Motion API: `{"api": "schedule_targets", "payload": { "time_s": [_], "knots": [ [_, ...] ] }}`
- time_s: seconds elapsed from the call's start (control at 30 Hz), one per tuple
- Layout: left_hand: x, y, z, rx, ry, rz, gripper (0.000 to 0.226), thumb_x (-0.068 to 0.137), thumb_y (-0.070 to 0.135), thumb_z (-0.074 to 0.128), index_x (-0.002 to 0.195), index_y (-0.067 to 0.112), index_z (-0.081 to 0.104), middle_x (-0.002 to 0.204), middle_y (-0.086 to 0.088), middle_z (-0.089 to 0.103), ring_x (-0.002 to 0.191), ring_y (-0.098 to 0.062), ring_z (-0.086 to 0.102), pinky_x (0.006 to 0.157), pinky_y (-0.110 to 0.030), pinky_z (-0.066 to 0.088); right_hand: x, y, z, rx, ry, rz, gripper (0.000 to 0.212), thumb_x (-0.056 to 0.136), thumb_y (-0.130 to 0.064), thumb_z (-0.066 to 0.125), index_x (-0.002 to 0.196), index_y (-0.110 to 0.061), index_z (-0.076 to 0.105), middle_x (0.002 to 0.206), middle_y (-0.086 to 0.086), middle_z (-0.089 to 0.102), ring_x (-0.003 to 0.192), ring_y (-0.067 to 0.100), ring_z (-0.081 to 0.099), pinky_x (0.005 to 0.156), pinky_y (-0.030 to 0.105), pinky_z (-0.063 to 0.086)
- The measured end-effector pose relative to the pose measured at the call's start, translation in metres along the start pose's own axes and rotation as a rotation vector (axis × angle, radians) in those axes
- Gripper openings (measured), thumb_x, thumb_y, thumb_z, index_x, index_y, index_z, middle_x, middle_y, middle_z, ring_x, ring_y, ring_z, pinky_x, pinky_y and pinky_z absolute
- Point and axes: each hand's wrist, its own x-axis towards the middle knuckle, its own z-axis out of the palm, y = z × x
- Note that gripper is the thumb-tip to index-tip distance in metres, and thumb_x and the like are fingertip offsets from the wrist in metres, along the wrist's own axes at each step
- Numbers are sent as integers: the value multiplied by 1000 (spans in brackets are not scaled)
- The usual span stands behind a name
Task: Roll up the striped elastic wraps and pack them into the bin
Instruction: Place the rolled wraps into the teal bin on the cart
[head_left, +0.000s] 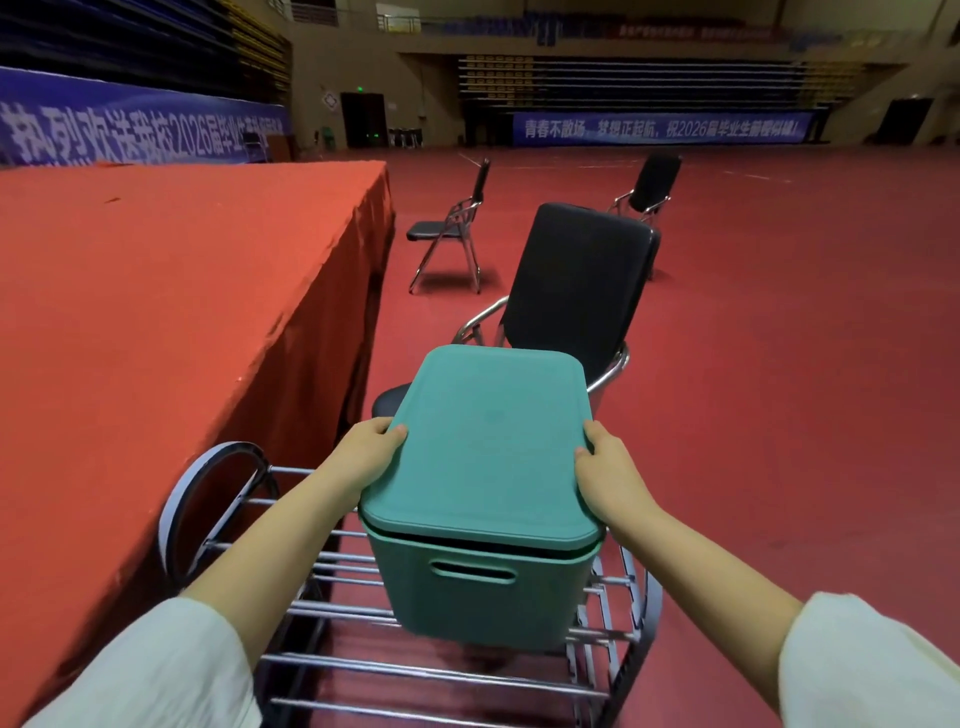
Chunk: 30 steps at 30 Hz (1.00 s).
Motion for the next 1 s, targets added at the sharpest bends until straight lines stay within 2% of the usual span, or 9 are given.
{"api": "schedule_targets", "payload": {
  "time_s": [0.07,0.17,0.27,0.33,0.47,0.57,0.7,0.87,1.0],
  "knots": [
    [-8,-2,-2,10,-10,9,22,101,17,44,108,15,64,97,-6,70,94,-28,66,92,-43,52,-8,2,0,-17,0,-11,34,94,4,31,118,-10,51,105,8,56,73,15,49,48,4,35],
    [-18,-7,-5,25,-31,39,23,101,18,44,115,16,62,110,-9,68,103,-29,65,96,-44,50,-17,4,0,-27,9,-40,33,94,5,32,118,-6,52,110,13,56,68,10,47,47,4,35],
    [-24,-10,-7,71,-10,135,40,100,15,46,139,15,47,139,-4,51,125,-21,51,108,-39,39,-26,2,1,-47,6,-72,41,97,-1,34,134,-11,49,139,10,47,110,23,52,75,10,39],
    [-34,-10,-12,155,-8,307,48,99,10,45,146,22,38,146,7,39,130,-6,38,110,-27,29,-32,0,-1,-91,-7,-102,43,99,-9,39,142,-12,41,157,5,25,143,20,26,102,18,27],
    [-64,-22,-32,379,-184,513,42,94,43,52,134,30,52,146,19,27,133,12,23,110,-8,14,-56,1,-6,-208,-104,-286,40,98,-34,48,137,-24,50,160,2,12,148,14,10,104,12,11],
    [-78,-38,-45,567,-306,545,83,65,78,51,139,43,40,151,29,16,134,23,6,108,-4,5,-72,11,-8,-354,-268,-377,54,88,-52,54,137,-33,47,157,-12,11,147,8,-11,117,30,1],
    [-72,-45,-41,729,-238,685,91,69,83,48,145,33,36,157,10,17,139,7,6,105,2,-3,-68,24,-13,-654,-321,-493,72,86,-52,60,148,-33,28,158,-12,12,145,8,-10,119,39,0],
    [-68,-54,-37,767,-210,728,102,67,92,23,145,27,33,153,8,17,141,-4,9,108,-2,-3,-68,30,-5,-872,-291,-581,96,74,-81,7,151,-26,24,159,0,19,148,31,4,118,55,1],
    [-69,-60,-39,764,-216,665,102,65,95,19,148,36,25,157,18,7,146,-1,-1,117,-18,2,-65,41,0,-899,-298,-583,107,73,-78,-16,150,-19,28,157,8,25,146,38,14,117,52,12]
  ]
}}
